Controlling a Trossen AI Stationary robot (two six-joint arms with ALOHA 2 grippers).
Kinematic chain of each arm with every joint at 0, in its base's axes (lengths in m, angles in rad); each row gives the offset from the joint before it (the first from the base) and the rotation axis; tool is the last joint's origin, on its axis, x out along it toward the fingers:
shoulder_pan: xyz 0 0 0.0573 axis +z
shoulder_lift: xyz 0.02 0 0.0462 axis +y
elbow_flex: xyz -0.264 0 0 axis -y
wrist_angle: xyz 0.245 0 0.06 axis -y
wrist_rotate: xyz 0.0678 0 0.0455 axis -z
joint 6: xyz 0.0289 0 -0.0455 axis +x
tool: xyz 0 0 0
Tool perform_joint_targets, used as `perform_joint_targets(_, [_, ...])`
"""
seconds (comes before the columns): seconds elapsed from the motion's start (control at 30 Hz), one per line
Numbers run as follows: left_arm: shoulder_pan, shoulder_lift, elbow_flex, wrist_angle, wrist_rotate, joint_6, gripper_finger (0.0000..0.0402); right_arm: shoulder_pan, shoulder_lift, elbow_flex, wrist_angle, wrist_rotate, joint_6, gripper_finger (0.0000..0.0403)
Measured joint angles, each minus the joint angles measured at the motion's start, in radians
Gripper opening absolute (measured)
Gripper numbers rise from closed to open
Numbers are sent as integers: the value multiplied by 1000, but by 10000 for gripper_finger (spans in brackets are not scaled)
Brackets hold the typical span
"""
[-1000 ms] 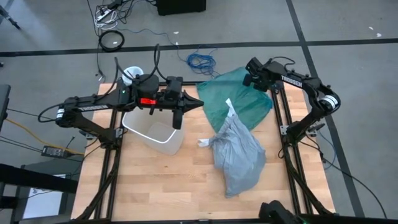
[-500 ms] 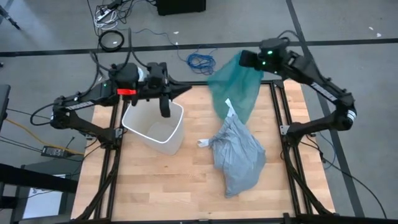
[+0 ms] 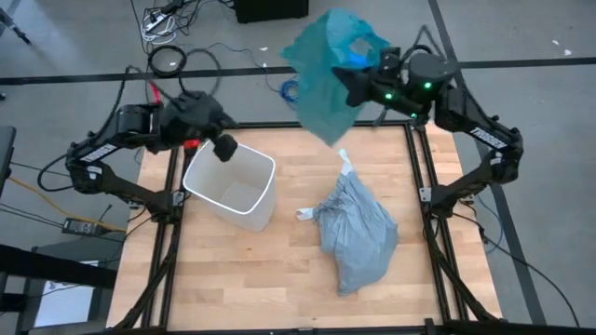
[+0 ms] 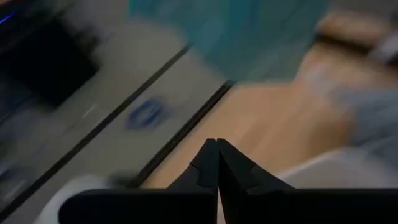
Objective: Place trash/remove bag and relplace
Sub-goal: Put the new dark blue trash bag into the trash bin
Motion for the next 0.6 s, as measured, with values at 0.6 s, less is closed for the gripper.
perform_joint_targets(0.6, [151,-87,-142,-338,-193,-184,1,152,141,195,186,1,-141,0])
